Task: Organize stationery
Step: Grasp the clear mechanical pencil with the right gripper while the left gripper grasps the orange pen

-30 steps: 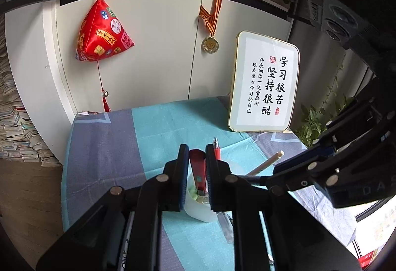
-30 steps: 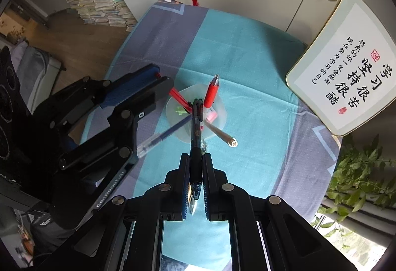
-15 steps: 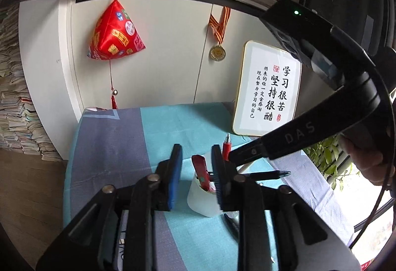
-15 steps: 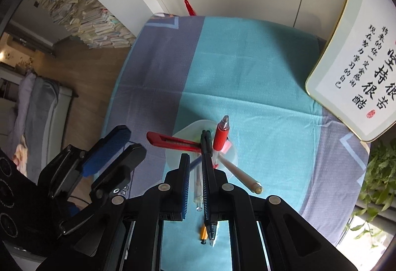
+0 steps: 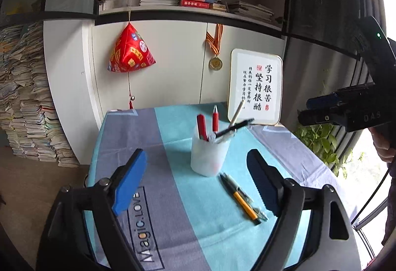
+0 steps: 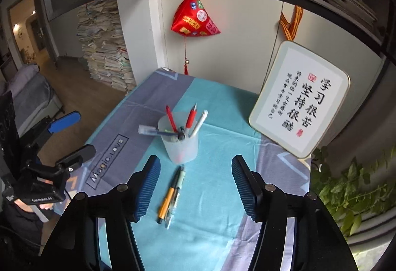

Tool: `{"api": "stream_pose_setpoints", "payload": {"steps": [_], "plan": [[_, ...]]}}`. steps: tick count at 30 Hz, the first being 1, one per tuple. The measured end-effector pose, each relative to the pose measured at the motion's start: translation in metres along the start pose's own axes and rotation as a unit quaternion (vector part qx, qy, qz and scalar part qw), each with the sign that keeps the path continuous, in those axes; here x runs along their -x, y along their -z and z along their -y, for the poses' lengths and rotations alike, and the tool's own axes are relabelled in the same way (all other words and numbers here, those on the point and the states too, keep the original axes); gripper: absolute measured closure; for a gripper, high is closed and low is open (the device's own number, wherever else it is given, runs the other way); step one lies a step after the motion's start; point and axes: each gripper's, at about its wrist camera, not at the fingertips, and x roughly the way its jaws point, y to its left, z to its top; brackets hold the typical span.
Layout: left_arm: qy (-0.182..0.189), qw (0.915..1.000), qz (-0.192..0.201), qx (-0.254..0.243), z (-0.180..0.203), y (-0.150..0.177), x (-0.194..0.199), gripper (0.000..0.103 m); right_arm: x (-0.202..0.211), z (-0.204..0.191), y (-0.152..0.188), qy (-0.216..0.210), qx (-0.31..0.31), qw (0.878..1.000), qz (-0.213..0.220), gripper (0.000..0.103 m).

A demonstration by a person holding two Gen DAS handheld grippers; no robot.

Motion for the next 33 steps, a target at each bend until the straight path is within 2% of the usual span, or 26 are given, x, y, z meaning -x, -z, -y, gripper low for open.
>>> {"api": "stream_pose_setpoints", "payload": {"steps": [3, 6, 8, 11, 17, 22, 26, 28, 30, 31, 33], "plan": [[0.017, 0.9989, -0.04, 0.016, 0.008, 0.022, -0.01, 0.021, -0.028, 0.005, 0.035, -0.02, -0.03, 0.998, -0.041, 0.042], [0.017, 0.9979, -0.062, -0.004, 0.023, 0.039, -0.02, 0.021, -0.068, 0.012, 0.069, -0.03, -0.072, 0.993, -0.093, 0.043], [0.014, 0.9972, -0.071, -0.016, 0.03, 0.049, -0.025, 0.021, -0.085, 0.015, 0.087, -0.043, -0.091, 0.989, -0.108, 0.043], [0.007, 0.9951, -0.096, -0.021, 0.037, 0.062, -0.038, 0.021, -0.1, 0.011, 0.098, -0.06, -0.106, 0.986, -0.111, 0.045], [0.01, 0.9931, -0.116, -0.016, 0.039, 0.078, -0.048, 0.021, -0.119, -0.004, 0.102, -0.067, -0.084, 0.987, -0.122, 0.045], [0.012, 0.9923, -0.122, -0.013, 0.038, 0.081, -0.048, 0.021, -0.131, -0.01, 0.107, -0.026, -0.068, 0.988, -0.135, 0.045], [0.016, 0.9907, -0.135, 0.011, 0.034, 0.083, -0.05, 0.021, -0.13, -0.019, 0.111, -0.012, -0.058, 0.991, -0.116, 0.045], [0.017, 0.9902, -0.137, 0.02, 0.032, 0.084, -0.05, 0.021, -0.127, -0.026, 0.115, -0.007, -0.049, 0.993, -0.104, 0.052], [0.016, 0.9897, -0.14, 0.027, 0.031, 0.085, -0.05, 0.021, -0.123, -0.029, 0.118, -0.011, -0.054, 0.994, -0.099, 0.081], [0.016, 0.9894, -0.141, 0.029, 0.031, 0.085, -0.051, 0.021, -0.123, -0.029, 0.119, 0.01, -0.05, 0.994, -0.097, 0.088], [0.017, 0.9889, -0.144, 0.029, 0.033, 0.086, -0.051, 0.021, -0.12, -0.026, 0.124, 0.011, -0.054, 0.995, -0.087, 0.09]]}}
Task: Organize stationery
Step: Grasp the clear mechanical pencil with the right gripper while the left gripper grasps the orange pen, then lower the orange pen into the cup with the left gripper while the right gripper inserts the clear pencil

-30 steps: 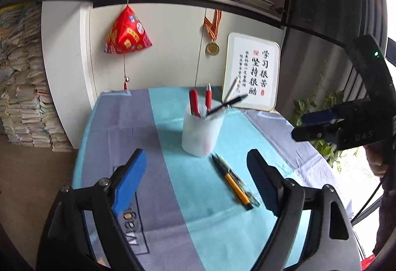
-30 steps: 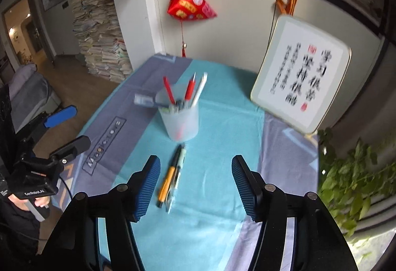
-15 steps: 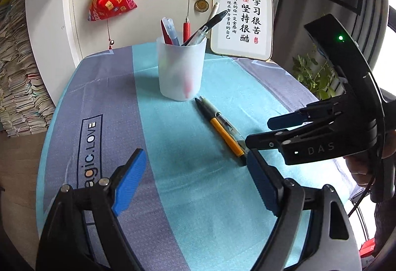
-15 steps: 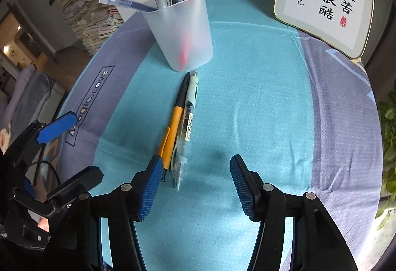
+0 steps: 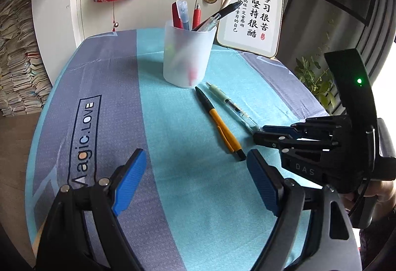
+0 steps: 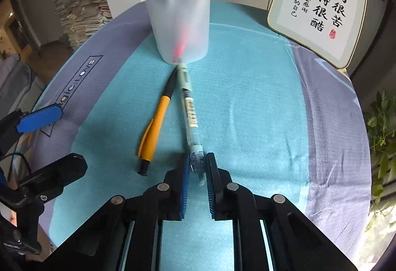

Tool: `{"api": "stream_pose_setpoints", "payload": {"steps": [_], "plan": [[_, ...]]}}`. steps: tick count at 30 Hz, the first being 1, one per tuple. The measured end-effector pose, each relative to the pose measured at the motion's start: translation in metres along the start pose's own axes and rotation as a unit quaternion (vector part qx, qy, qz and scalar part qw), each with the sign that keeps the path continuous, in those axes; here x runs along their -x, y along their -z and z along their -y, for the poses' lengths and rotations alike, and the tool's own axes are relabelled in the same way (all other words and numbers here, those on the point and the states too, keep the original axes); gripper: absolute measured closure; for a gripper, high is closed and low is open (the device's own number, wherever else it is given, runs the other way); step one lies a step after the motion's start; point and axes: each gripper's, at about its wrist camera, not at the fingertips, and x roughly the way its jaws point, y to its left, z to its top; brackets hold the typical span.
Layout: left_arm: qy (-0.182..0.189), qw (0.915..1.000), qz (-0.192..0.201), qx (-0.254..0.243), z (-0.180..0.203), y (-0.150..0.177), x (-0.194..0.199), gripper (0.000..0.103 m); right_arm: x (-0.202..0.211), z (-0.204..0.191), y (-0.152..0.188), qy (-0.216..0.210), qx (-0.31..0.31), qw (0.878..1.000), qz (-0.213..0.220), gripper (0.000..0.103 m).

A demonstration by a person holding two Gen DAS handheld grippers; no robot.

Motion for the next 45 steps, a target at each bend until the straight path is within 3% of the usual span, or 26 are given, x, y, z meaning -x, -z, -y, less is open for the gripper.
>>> {"api": "stream_pose_setpoints", "payload": {"steps": [7, 17, 20, 21, 22, 24, 26, 29, 32, 45], "plan": [[0.005, 0.9999, -0.004, -0.012, 0.015, 0.0, -0.003, 0.021, 0.013, 0.037, 0.019, -0.01, -0.068, 0.998, -0.001, 0.091], [0.023, 0.9992, -0.031, -0.007, 0.039, -0.002, -0.025, 0.021, 0.03, 0.055, 0.044, -0.01, -0.101, 0.995, 0.003, 0.091], [0.049, 0.9976, -0.049, 0.012, 0.04, 0.001, -0.034, 0.024, 0.03, 0.057, 0.046, -0.015, -0.109, 0.994, 0.006, 0.091], [0.052, 0.9969, -0.058, 0.014, 0.04, 0.002, -0.039, 0.033, 0.031, 0.057, 0.047, -0.016, -0.111, 0.994, 0.007, 0.091], [0.043, 0.9976, -0.054, 0.007, 0.042, 0.002, -0.04, 0.035, 0.031, 0.058, 0.047, -0.017, -0.112, 0.994, 0.007, 0.091], [0.008, 0.9987, -0.046, -0.017, 0.048, 0.003, -0.042, 0.071, 0.031, 0.058, 0.047, -0.019, -0.113, 0.993, 0.007, 0.091], [0.006, 0.9991, -0.041, -0.011, 0.043, 0.003, -0.043, 0.089, 0.031, 0.06, 0.049, -0.023, -0.117, 0.993, 0.007, 0.091], [0.021, 0.9987, -0.047, 0.006, 0.033, 0.002, -0.044, 0.096, 0.032, 0.063, 0.051, -0.03, -0.125, 0.992, 0.008, 0.091], [0.036, 0.9981, -0.05, 0.009, 0.029, 0.002, -0.038, 0.096, 0.034, 0.065, 0.052, -0.027, -0.128, 0.991, 0.008, 0.091], [0.023, 0.9995, 0.022, 0.0, 0.011, -0.032, 0.029, 0.096, 0.086, 0.064, 0.024, -0.028, -0.106, 0.992, 0.057, 0.091]]}}
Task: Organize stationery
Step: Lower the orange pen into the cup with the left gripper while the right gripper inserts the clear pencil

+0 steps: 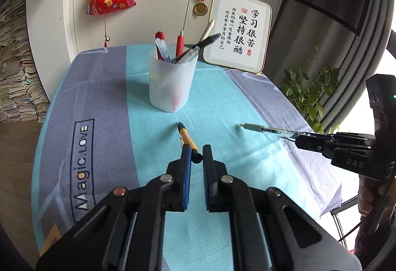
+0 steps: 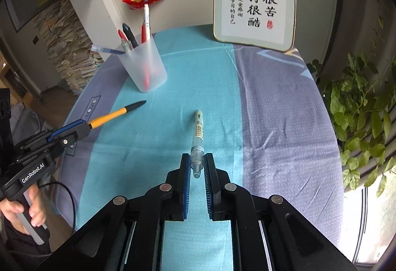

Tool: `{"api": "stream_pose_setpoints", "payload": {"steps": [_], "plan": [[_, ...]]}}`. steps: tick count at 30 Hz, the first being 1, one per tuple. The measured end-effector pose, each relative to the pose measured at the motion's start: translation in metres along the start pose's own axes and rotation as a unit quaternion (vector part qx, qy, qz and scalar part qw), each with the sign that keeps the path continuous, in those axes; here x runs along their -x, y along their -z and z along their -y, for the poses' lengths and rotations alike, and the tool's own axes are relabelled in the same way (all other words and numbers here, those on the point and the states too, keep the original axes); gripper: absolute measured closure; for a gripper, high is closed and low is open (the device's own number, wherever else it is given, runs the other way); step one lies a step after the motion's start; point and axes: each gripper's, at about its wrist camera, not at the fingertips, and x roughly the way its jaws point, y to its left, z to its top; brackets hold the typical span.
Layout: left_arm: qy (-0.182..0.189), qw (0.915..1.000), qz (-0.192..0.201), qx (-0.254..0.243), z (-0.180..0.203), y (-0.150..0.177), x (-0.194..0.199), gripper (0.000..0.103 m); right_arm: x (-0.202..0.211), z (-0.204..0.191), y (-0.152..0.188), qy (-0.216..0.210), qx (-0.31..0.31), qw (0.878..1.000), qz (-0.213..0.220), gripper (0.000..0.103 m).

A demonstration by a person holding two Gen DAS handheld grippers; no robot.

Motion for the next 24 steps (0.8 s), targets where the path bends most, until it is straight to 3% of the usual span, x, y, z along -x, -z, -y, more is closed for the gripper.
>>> {"api": "stream_pose_setpoints", "payload": {"steps": [5, 14, 24], "plan": [[-0.007, 0.9996, 0.027, -0.003, -0.004, -0.016, 0.019, 0.096, 0.023, -0.013, -0.021, 0.002, 0.023, 0.999, 0.035, 0.092], [0.016, 0.9976, 0.067, -0.005, -0.007, -0.048, 0.05, 0.096, 0.046, -0.037, -0.045, -0.021, 0.05, 0.996, 0.068, 0.092], [0.036, 0.9919, 0.122, -0.011, -0.008, -0.106, 0.086, 0.096, 0.078, -0.068, -0.093, -0.055, 0.076, 0.988, 0.123, 0.092]]}}
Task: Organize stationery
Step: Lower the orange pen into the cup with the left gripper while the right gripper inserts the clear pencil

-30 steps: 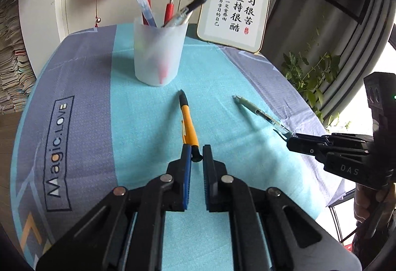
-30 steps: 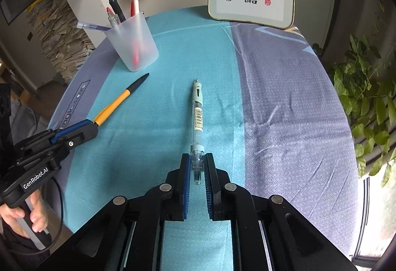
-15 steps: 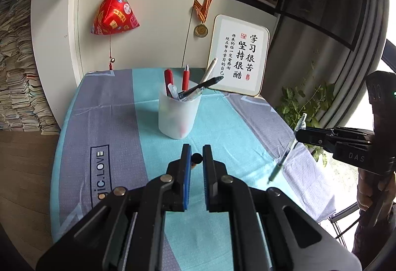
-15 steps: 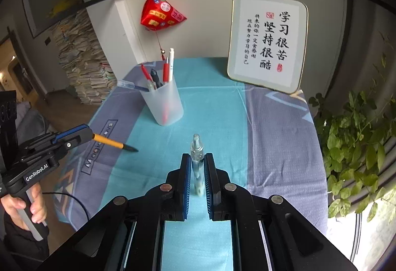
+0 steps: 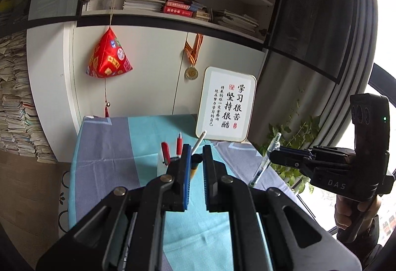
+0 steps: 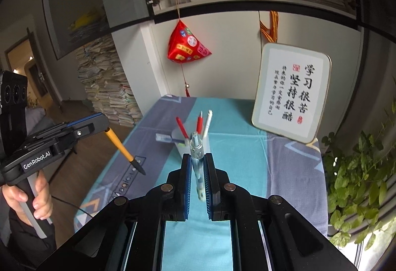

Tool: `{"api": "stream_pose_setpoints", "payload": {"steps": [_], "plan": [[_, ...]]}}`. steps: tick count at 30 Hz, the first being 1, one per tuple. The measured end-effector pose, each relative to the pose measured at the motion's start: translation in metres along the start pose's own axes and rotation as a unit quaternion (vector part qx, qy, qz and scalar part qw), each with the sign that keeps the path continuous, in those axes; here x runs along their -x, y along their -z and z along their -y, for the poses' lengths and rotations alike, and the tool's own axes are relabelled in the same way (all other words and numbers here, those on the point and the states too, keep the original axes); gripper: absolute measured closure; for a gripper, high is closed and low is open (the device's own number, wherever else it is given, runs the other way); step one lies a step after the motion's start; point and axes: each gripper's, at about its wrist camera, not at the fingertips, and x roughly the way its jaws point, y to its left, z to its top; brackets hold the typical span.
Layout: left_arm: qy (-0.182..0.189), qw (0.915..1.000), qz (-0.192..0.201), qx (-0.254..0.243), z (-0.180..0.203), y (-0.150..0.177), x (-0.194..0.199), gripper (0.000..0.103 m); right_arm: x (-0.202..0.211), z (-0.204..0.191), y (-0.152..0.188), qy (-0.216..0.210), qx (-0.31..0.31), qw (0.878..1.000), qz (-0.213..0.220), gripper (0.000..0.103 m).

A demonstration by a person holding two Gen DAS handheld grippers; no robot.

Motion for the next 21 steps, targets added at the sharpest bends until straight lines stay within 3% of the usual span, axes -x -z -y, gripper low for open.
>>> {"api": "stream_pose_setpoints", "payload": {"steps": [11, 15, 19, 21], "plan": [[0.023, 0.9986, 0.041, 0.023, -0.004, -0.05, -0.026, 0.096, -0.03, -0.021, -0.08, -0.022, 0.01, 0.999, 0.034, 0.096], [0.026, 0.9987, 0.026, 0.035, -0.012, -0.047, -0.055, 0.096, -0.06, -0.015, -0.089, -0.039, -0.009, 0.999, 0.032, 0.096], [0.031, 0.9979, 0.002, 0.058, -0.028, -0.03, -0.084, 0.096, -0.096, -0.011, -0.081, -0.008, -0.006, 0.999, 0.031, 0.096], [0.025, 0.9974, -0.012, 0.067, -0.036, -0.022, -0.097, 0.096, -0.11, -0.006, -0.072, -0.015, -0.011, 0.999, 0.027, 0.096]]}}
